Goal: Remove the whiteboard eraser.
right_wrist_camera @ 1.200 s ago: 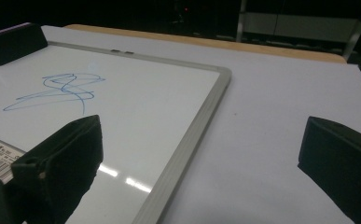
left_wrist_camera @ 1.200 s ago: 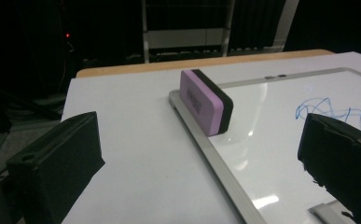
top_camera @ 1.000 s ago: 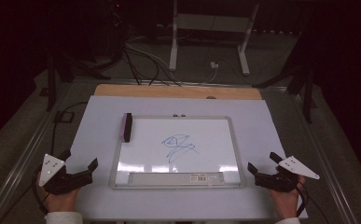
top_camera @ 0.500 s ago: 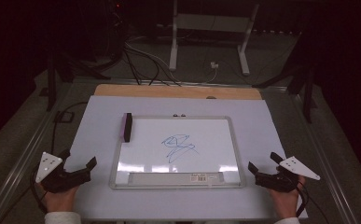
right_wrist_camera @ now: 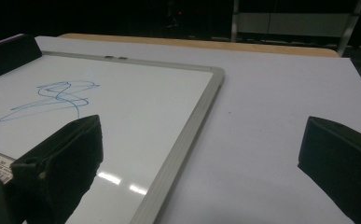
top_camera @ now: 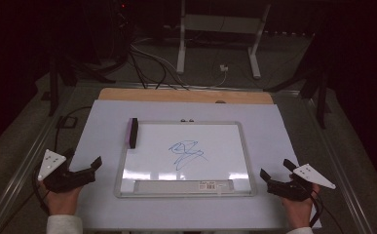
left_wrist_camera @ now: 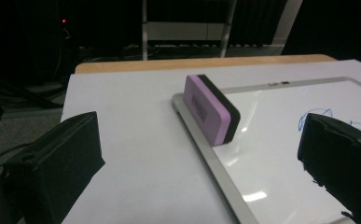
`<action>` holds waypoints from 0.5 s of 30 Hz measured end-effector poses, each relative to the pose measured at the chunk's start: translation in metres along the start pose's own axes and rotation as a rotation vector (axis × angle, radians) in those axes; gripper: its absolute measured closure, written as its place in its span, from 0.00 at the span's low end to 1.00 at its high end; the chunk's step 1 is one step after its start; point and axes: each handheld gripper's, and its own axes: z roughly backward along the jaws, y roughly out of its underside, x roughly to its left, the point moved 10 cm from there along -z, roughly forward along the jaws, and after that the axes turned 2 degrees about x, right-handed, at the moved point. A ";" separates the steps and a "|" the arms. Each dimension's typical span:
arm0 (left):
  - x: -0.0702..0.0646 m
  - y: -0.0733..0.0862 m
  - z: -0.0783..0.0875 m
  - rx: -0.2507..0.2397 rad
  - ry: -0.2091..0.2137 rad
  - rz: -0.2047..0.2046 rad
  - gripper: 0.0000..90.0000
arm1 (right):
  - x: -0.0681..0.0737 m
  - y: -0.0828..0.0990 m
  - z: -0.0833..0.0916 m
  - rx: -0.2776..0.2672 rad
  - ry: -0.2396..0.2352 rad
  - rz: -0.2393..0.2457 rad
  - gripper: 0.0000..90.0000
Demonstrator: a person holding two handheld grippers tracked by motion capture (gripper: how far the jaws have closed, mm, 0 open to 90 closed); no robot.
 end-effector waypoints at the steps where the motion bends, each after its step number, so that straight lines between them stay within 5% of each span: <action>1: 0.000 -0.002 -0.001 0.002 -0.001 -0.003 0.01 | 0.000 0.000 0.000 -0.002 0.001 0.001 0.00; 15: -0.010 -0.030 -0.033 0.004 0.017 -0.030 0.01 | -0.004 0.001 0.000 -0.011 -0.001 -0.013 0.00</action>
